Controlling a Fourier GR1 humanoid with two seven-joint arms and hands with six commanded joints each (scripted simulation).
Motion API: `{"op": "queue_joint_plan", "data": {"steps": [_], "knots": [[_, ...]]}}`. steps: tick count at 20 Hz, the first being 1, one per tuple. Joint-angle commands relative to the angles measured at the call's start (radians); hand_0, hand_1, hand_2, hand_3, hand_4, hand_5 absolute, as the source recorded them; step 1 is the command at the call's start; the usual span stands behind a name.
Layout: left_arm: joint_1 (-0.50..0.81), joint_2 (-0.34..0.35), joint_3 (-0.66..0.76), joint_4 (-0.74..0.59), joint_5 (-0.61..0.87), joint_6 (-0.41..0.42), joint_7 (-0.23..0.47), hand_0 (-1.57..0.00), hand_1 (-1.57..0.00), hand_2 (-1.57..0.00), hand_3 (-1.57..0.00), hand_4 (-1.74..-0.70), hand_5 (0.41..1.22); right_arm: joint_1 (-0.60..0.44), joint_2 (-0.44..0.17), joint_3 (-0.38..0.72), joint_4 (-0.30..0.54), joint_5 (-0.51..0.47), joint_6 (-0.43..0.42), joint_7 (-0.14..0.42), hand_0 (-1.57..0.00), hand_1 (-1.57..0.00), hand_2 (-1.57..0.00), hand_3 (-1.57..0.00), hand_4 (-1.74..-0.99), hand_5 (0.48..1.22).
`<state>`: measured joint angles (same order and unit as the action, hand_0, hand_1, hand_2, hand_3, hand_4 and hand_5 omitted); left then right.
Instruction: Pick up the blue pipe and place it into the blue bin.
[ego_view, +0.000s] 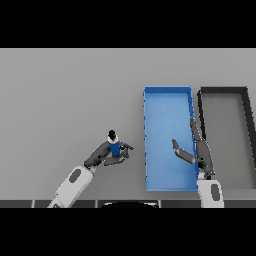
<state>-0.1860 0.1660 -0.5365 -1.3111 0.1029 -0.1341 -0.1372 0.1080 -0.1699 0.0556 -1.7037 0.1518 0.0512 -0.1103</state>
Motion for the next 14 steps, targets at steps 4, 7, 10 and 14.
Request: {"op": "queue_joint_plan", "data": {"steps": [4, 7, 10, 14], "knots": [[-0.001, -0.014, -0.033, -0.022, -0.034, 0.044, -0.016, -1.25, -1.30, -1.34, -1.33, -1.53, 1.119, -0.006, -0.001, -0.003, 0.021, -0.011, 0.013, 0.004, 0.00, 0.00, 0.00, 0.00, -1.224, 0.651], [-0.003, -0.032, -0.030, -0.019, -0.059, 0.061, -0.054, -1.41, -1.43, -1.45, -1.45, -1.49, 1.169, -0.014, 0.007, -0.004, 0.025, -0.019, 0.012, 0.015, 0.00, 0.00, 0.00, 0.00, -1.220, 0.635], [-0.011, -0.039, -0.024, -0.083, -0.051, 0.063, -0.069, -1.49, -1.50, -1.51, -1.51, -1.47, 1.194, -0.021, 0.013, -0.003, 0.033, -0.018, 0.010, 0.020, 0.00, 0.00, 0.00, 0.00, -1.225, 0.630], [-0.046, -0.045, -0.008, -0.156, -0.028, 0.048, -0.037, -1.54, -1.54, -1.55, -1.55, -1.47, 1.210, -0.025, 0.004, -0.004, 0.035, -0.001, 0.002, 0.006, 0.00, 0.00, 0.00, 0.00, -1.213, 0.639]]}}
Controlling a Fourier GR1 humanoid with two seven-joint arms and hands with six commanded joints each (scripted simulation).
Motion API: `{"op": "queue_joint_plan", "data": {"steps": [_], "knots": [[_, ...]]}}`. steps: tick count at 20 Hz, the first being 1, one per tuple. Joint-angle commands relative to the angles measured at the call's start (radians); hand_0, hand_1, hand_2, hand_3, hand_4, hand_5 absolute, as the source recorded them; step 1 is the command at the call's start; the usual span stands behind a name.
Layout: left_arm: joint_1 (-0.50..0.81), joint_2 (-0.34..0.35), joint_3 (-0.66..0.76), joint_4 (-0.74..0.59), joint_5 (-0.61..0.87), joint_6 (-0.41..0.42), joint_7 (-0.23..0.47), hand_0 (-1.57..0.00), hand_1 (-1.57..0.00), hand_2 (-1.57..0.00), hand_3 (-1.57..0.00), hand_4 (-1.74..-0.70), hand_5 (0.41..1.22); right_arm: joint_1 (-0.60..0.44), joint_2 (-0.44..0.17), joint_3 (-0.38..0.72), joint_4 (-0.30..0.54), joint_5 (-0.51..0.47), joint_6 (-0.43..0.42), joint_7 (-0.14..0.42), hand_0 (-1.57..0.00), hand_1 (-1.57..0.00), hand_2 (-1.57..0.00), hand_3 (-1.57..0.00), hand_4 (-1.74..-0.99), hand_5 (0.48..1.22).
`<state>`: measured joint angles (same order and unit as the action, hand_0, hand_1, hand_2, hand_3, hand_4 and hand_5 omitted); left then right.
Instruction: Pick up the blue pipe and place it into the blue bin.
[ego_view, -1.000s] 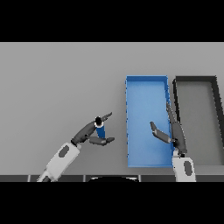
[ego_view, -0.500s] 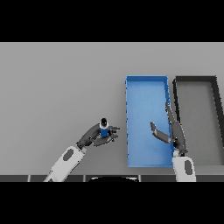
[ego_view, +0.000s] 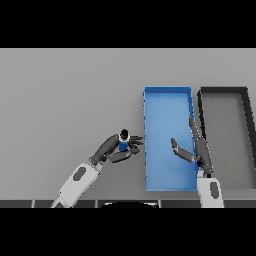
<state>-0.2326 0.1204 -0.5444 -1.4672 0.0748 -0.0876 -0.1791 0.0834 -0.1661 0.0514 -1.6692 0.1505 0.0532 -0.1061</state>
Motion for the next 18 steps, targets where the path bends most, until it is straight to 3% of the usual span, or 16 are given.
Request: {"op": "queue_joint_plan", "data": {"steps": [1, 9, 13, 15, 18], "knots": [[-0.010, -0.003, -0.001, -0.024, 0.004, -0.001, 0.028, -1.54, -1.55, -1.55, -1.55, -1.47, 1.212, -0.006, 0.000, 0.001, 0.001, 0.008, -0.006, 0.013, 0.00, 0.00, 0.00, 0.00, -1.204, 0.640], [-0.056, -0.027, -0.015, -0.094, -0.009, -0.038, 0.117, -1.57, -1.57, -1.57, -1.57, -1.47, 1.220, 0.002, -0.010, -0.002, 0.003, 0.013, -0.004, -0.013, 0.00, 0.00, 0.00, 0.00, -1.151, 0.643], [-0.042, -0.022, -0.004, -0.083, -0.020, -0.051, 0.110, -1.57, -1.57, -1.57, -1.57, -1.47, 1.220, 0.184, 0.098, 0.039, -0.105, 0.090, -0.126, -0.041, 0.00, 0.00, 0.00, 0.00, -1.138, 0.643], [-0.041, -0.028, -0.002, -0.082, -0.028, -0.054, 0.108, -1.57, -1.57, -1.57, -1.57, -1.47, 1.220, 0.313, 0.168, 0.061, -0.179, 0.135, -0.204, -0.056, 0.00, 0.00, 0.00, 0.00, -1.188, 0.643], [-0.052, -0.038, 0.007, -0.074, -0.028, -0.069, 0.107, -1.57, -1.57, -1.57, -1.57, -1.47, 1.220, 0.372, 0.214, 0.088, -0.235, 0.167, -0.244, -0.045, 0.00, 0.00, -0.02, 0.00, -1.187, 0.642]]}}
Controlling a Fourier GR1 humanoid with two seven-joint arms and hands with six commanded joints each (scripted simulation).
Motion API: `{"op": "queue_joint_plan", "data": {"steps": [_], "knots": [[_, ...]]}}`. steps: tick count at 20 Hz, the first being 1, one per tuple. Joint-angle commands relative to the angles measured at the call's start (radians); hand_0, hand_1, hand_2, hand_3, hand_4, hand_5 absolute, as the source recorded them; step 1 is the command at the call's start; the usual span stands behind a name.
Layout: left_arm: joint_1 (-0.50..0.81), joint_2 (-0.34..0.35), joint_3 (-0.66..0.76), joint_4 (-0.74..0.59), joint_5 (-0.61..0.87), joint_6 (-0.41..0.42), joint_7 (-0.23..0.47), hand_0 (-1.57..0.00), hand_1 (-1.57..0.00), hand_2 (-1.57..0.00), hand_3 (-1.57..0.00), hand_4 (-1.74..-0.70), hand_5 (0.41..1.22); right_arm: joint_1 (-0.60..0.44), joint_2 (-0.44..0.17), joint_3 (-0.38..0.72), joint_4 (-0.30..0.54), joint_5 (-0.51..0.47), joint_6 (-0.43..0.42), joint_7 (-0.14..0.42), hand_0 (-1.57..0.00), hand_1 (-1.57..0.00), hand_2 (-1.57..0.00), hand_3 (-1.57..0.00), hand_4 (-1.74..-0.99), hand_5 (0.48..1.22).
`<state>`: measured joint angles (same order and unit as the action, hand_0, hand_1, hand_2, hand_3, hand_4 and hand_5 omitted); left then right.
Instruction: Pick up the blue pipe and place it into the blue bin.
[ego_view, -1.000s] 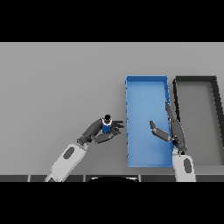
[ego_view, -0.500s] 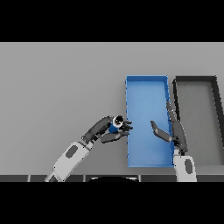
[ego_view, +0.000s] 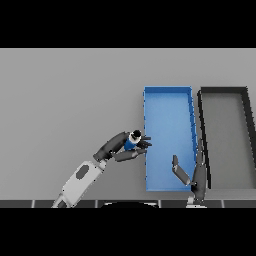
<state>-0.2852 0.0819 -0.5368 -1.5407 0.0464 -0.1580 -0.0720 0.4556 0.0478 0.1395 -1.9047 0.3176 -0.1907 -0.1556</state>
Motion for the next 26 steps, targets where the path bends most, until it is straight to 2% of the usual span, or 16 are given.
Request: {"op": "queue_joint_plan", "data": {"steps": [1, 2, 3, 6, 8, 10, 13, 15, 16, 18, 20, 21, 26], "knots": [[-0.005, -0.007, -0.002, 0.004, -0.007, -0.001, 0.003, -1.57, -1.57, -1.57, -1.57, -1.47, 1.221, 0.011, 0.002, 0.005, -0.031, -0.062, 0.039, -0.047, 0.00, 0.00, -0.04, 0.00, -1.195, 0.648], [0.007, -0.008, -0.009, -0.007, -0.013, -0.003, -0.003, -1.57, -1.57, -1.57, -1.57, -1.47, 1.221, 0.020, -0.010, 0.001, -0.060, -0.145, 0.097, -0.075, 0.00, -0.01, -0.07, 0.00, -1.198, 0.641], [0.013, -0.012, -0.004, -0.008, -0.008, -0.008, -0.008, -1.57, -1.57, -1.57, -1.57, -1.47, 1.221, 0.014, -0.030, 0.004, -0.100, -0.219, 0.158, -0.048, 0.00, -0.02, -0.09, 0.00, -1.202, 0.624], [0.023, -0.009, -0.001, -0.017, -0.013, -0.021, 0.000, -1.57, -1.57, -1.57, -1.57, -1.47, 1.221, -0.050, -0.119, 0.017, -0.196, -0.341, 0.277, 0.100, 0.00, -0.02, -0.12, 0.00, -1.224, 0.600], [0.024, -0.018, -0.002, -0.030, -0.017, -0.023, 0.012, -1.57, -1.57, -1.57, -1.57, -1.47, 1.221, -0.121, -0.172, 0.015, -0.205, -0.399, 0.336, 0.223, 0.00, -0.01, -0.11, 0.00, -1.237, 0.577], [0.019, -0.015, 0.005, -0.040, -0.024, -0.023, 0.022, -1.57, -1.57, -1.57, -1.57, -1.47, 1.221, -0.202, -0.205, 0.020, -0.213, -0.426, 0.361, 0.320, 0.00, -0.01, -0.10, 0.00, -1.255, 0.560], [0.022, -0.021, 0.005, -0.032, -0.032, -0.032, 0.028, -1.57, -1.57, -1.57, -1.57, -1.47, 1.221, -0.336, -0.243, 0.061, -0.223, -0.414, 0.387, 0.420, 0.00, 0.00, -0.08, 0.00, -1.281, 0.558], [0.003, -0.020, 0.015, -0.025, -0.043, -0.033, 0.038, -1.57, -1.57, -1.57, -1.57, -1.47, 1.221, -0.418, -0.243, 0.095, -0.209, -0.411, 0.400, 0.456, 0.00, 0.00, -0.05, 0.00, -1.296, 0.556], [0.016, -0.023, 0.009, -0.022, -0.050, -0.035, 0.022, -1.57, -1.57, -1.57, -1.57, -1.47, 1.221, -0.440, -0.246, 0.114, -0.207, -0.402, 0.410, 0.452, 0.00, 0.00, -0.04, 0.00, -1.298, 0.559], [0.009, -0.036, 0.017, -0.009, -0.045, -0.042, 0.022, -1.57, -1.57, -1.57, -1.57, -1.47, 1.221, -0.513, -0.244, 0.133, -0.203, -0.422, 0.423, 0.505, 0.00, 0.00, -0.04, 0.00, -1.300, 0.560], [0.009, -0.025, 0.027, -0.010, -0.046, -0.057, -0.002, -1.57, -1.57, -1.57, -1.57, -1.47, 1.221, -0.585, -0.231, 0.151, -0.192, -0.451, 0.437, 0.533, 0.00, 0.00, -0.04, 0.00, -1.282, 0.555], [0.003, -0.030, 0.033, 0.002, -0.047, -0.060, -0.003, -1.57, -1.57, -1.57, -1.57, -1.46, 1.221, -0.615, -0.228, 0.164, -0.187, -0.448, 0.448, 0.527, 0.00, 0.00, -0.05, 0.00, -1.268, 0.555], [0.004, -0.041, 0.047, 0.003, -0.024, -0.100, 0.026, -1.57, -1.57, -1.57, -1.57, -1.47, 1.221, -0.750, -0.228, 0.184, -0.153, -0.454, 0.467, 0.590, -0.01, -0.02, -0.07, 0.00, -1.209, 0.534]]}}
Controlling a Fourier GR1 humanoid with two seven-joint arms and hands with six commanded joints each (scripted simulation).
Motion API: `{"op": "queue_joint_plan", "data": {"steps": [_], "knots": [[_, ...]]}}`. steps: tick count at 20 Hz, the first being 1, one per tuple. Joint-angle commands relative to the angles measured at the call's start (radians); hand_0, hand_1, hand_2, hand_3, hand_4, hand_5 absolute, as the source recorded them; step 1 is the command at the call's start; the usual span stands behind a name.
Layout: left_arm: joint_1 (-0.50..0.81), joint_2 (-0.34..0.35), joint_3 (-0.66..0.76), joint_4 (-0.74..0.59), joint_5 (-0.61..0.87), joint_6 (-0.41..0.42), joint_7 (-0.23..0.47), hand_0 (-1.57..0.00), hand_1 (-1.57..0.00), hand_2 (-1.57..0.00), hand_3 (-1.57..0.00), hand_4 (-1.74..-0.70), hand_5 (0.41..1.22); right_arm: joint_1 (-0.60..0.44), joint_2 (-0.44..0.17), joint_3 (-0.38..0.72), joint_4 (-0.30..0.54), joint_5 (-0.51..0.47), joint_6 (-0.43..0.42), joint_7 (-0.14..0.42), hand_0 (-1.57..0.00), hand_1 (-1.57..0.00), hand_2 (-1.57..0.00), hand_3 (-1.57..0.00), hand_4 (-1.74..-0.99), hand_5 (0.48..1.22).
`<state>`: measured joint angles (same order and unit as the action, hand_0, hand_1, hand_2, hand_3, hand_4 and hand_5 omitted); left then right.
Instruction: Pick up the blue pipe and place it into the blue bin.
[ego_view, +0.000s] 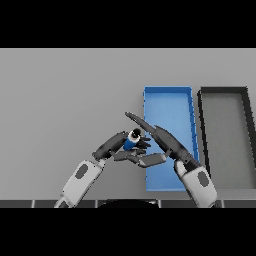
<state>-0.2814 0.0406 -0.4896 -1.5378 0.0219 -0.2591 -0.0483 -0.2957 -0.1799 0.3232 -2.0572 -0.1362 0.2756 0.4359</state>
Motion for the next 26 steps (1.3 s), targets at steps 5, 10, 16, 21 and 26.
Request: {"op": "queue_joint_plan", "data": {"steps": [5, 10, 16, 21, 26], "knots": [[0.008, -0.007, 0.006, -0.009, -0.036, 0.011, 0.019, -1.57, -1.57, -1.57, -1.57, -1.47, 1.221, -0.101, 0.028, 0.010, 0.084, -0.004, 0.019, 0.045, -0.07, -0.11, -0.17, -0.04, -1.204, 0.497], [0.024, -0.008, 0.005, -0.018, -0.063, 0.002, 0.081, -1.57, -1.57, -1.57, -1.57, -1.62, 1.221, -0.159, 0.056, 0.020, 0.135, -0.016, 0.045, 0.033, -0.88, -0.88, -0.91, -0.76, -1.467, 0.518], [0.034, -0.046, 0.034, -0.015, -0.018, -0.033, 0.034, -1.57, -1.57, -1.57, -1.49, -1.71, 1.221, -0.142, 0.086, 0.044, 0.149, -0.034, 0.025, 0.002, -1.39, -1.39, -1.40, -1.25, -1.648, 0.929], [0.029, -0.045, 0.056, -0.028, -0.022, -0.053, 0.052, -1.57, -1.57, -1.57, -1.43, -1.73, 1.221, -0.141, 0.078, 0.065, 0.151, -0.007, 0.005, -0.062, -1.51, -1.51, -1.51, -1.46, -1.710, 1.125], [0.027, -0.049, 0.050, -0.022, -0.083, -0.009, 0.004, -1.57, -1.57, -1.57, -1.45, -1.72, 1.221, -0.138, 0.104, 0.056, 0.153, 0.022, -0.027, -0.053, -1.55, -1.55, -1.55, -1.54, -1.731, 1.190]]}}
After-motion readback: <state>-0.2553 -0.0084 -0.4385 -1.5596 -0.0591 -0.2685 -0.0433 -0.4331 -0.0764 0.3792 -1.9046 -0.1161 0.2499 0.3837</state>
